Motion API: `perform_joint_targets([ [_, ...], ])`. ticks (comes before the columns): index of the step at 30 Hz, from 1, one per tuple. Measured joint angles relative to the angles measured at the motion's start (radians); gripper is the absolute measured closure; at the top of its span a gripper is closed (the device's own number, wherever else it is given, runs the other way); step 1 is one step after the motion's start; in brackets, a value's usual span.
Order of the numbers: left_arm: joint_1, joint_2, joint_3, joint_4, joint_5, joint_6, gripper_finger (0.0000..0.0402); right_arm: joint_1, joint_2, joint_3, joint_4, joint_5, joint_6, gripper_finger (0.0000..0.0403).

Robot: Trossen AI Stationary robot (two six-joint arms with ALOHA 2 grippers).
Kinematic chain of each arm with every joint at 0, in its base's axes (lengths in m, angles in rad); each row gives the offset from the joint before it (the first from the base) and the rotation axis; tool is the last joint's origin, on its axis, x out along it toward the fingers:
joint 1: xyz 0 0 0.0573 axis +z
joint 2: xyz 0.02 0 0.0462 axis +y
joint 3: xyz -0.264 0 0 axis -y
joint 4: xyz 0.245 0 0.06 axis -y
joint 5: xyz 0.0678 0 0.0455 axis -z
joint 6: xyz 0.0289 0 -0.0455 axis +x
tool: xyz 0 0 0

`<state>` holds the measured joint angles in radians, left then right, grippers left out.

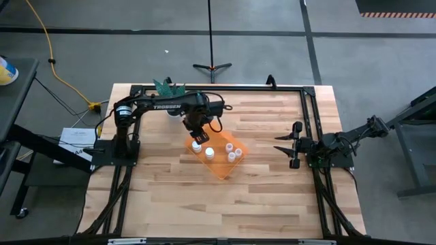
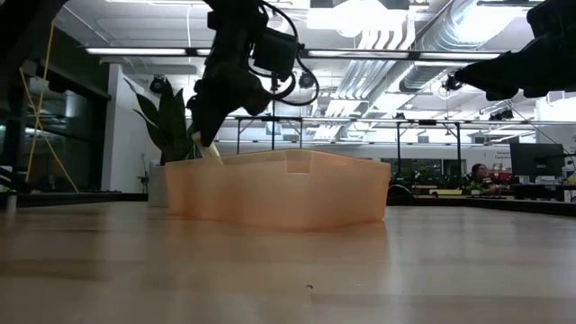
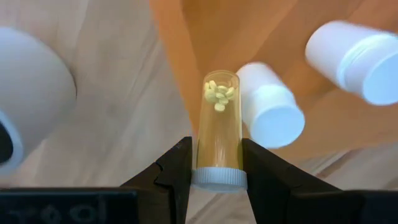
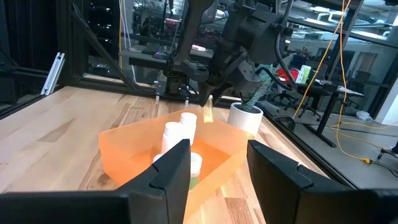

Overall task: Pick and place pill bottles into a basket
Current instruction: Put the yellow pill bottle into the transparent orange bin

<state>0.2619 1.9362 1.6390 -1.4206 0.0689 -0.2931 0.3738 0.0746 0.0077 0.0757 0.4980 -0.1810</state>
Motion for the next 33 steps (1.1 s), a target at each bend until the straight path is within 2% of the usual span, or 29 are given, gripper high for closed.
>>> perform_joint_targets([
  [5,-0.001,0.000,0.000,-0.020,0.022,-0.035,0.0236,0.000,0.000,0.000,0.000,0.000,0.000,0.0254],
  [14,-0.042,0.078,-0.001,-0.105,0.046,-0.055,0.0236,0.000,0.007,0.000,0.000,0.000,0.000,0.0254],
  [33,-0.047,0.110,-0.037,-0.016,0.119,-0.052,0.0236,0.000,0.011,0.000,0.000,0.000,0.008,0.0254],
])
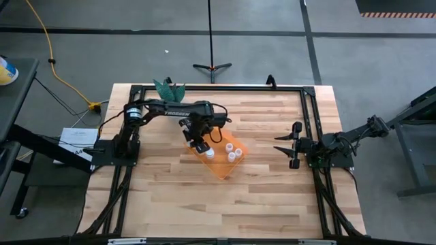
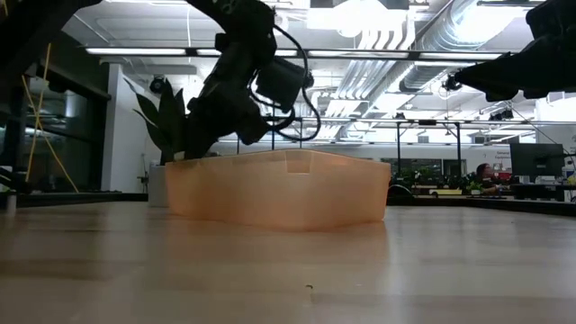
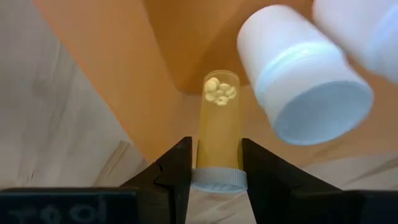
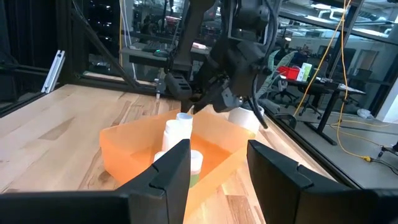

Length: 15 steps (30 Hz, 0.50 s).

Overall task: Pick and place pill bottles into a basket
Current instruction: Put the yellow pill bottle into the transparent orange bin

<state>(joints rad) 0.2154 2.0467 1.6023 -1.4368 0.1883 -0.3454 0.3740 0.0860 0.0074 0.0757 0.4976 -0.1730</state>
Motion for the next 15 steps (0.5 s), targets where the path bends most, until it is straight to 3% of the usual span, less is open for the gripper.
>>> perform_joint_targets([
  [15,0.000,0.000,-0.015,0.025,0.020,0.032,0.0236,0.000,0.000,0.000,0.000,0.000,0.000,0.0254],
])
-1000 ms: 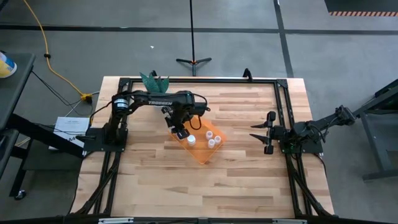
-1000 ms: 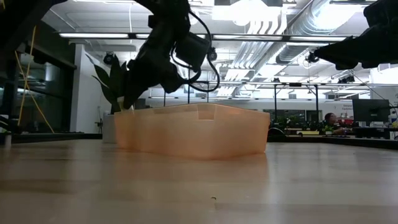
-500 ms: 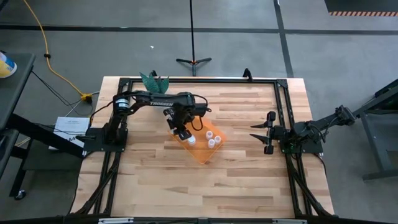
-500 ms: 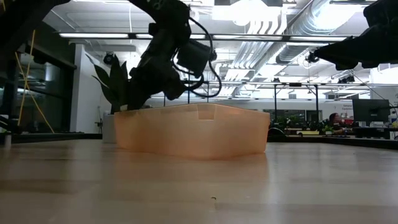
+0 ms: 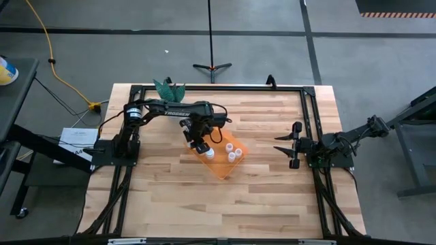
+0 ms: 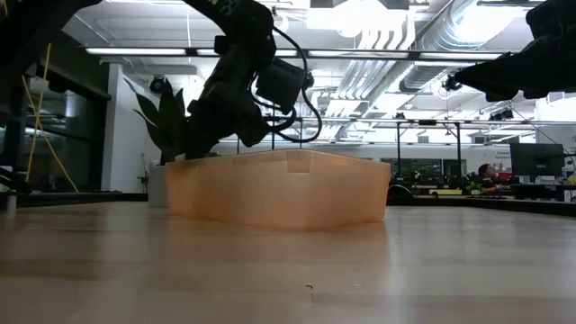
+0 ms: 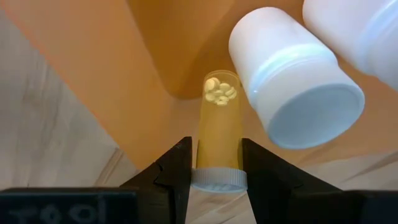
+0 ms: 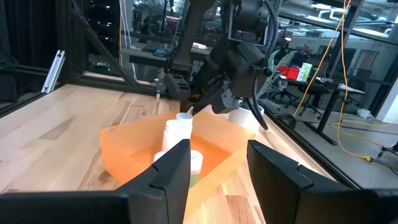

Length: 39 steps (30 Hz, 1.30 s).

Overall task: Pick and place pill bottles into a basket
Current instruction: Put the yellow pill bottle into the transparent orange bin, then return to Home Position

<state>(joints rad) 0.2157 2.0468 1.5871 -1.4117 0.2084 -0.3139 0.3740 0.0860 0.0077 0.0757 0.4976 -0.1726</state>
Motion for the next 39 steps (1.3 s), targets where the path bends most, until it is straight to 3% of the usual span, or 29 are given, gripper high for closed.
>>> perform_joint_targets([
  [5,0.000,0.000,0.000,0.000,0.008,0.026,0.0224,0.000,0.000,0.000,0.000,0.000,0.000,0.0254],
  [16,0.000,0.000,0.051,-0.082,0.038,0.113,0.0113,0.000,0.000,0.000,0.000,0.000,0.000,0.0254],
  [20,0.000,0.000,0.141,-0.165,0.005,0.142,0.0111,0.000,0.000,0.000,0.000,0.000,0.000,0.0254],
  [24,-0.012,-0.034,0.207,-0.127,-0.032,0.163,0.0132,0.000,0.000,0.000,0.000,0.000,0.000,0.0254],
  [27,-0.057,-0.097,0.205,0.018,-0.111,0.195,0.0157,0.000,0.001,0.000,0.000,0.000,0.000,0.0254],
  [31,-0.144,-0.169,0.127,0.363,-0.145,0.288,0.0190,0.000,0.010,0.000,0.000,0.000,-0.004,0.0254],
  [36,-0.243,-0.253,-0.096,0.752,-0.063,0.409,0.0232,0.000,0.018,0.000,0.000,-0.002,0.027,0.0254],
  [39,-0.280,-0.345,-0.274,0.920,-0.098,0.410,0.0268,0.000,0.020,0.000,0.000,-0.003,0.043,0.0254],
])
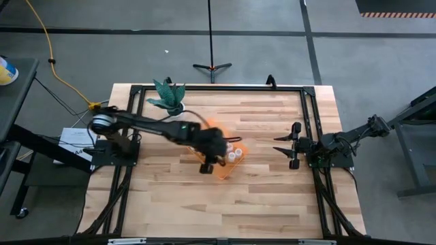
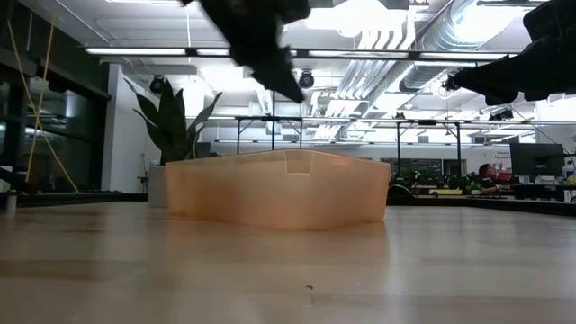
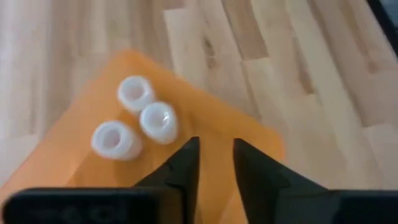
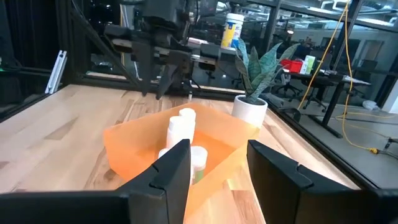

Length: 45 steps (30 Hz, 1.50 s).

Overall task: Pick and place pill bottles into a basket
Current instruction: Return to Home Position

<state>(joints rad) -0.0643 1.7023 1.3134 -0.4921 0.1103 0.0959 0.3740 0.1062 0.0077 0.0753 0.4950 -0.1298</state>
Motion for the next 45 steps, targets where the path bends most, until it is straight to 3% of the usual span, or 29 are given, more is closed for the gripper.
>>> perform_joint_targets([
  [9,-0.142,-0.388,-0.603,0.537,-0.235,-0.110,0.0380,0.000,0.000,0.000,0.000,-0.001,0.002,0.0254],
  [12,-0.194,-0.551,-0.751,0.638,-0.341,-0.119,0.0380,0.000,0.000,0.000,0.000,-0.001,0.022,0.0254],
  [16,-0.252,-0.791,-0.895,0.676,-0.462,-0.110,0.0344,0.000,0.000,0.000,0.001,0.007,0.071,0.0254],
  [20,-0.249,-1.013,-0.976,0.673,-0.448,-0.052,0.0335,0.000,0.000,0.000,0.002,0.009,0.073,0.0254],
  [25,-0.222,-1.206,-1.026,0.674,-0.345,0.101,0.0381,0.000,0.000,0.000,0.004,0.034,0.072,0.0254],
  [29,-0.141,-1.300,-1.032,0.585,-0.322,0.142,0.0369,-0.001,0.000,0.000,0.004,0.057,0.071,0.0254],
  [32,-0.073,-1.380,-1.035,0.462,-0.391,0.103,0.0366,0.000,0.000,0.000,0.004,0.057,0.072,0.0254],
  [34,-0.027,-1.420,-1.058,0.457,-0.383,0.082,0.0379,0.000,0.000,0.000,0.003,0.063,0.089,0.0254],
  [38,0.016,-1.503,-1.106,0.480,-0.233,0.073,0.0380,0.000,0.000,0.000,0.003,0.064,0.084,0.0254],
  [45,0.018,-1.603,-1.220,0.496,-0.273,0.050,0.0379,0.000,0.000,0.000,0.008,0.054,0.086,0.0254],
])
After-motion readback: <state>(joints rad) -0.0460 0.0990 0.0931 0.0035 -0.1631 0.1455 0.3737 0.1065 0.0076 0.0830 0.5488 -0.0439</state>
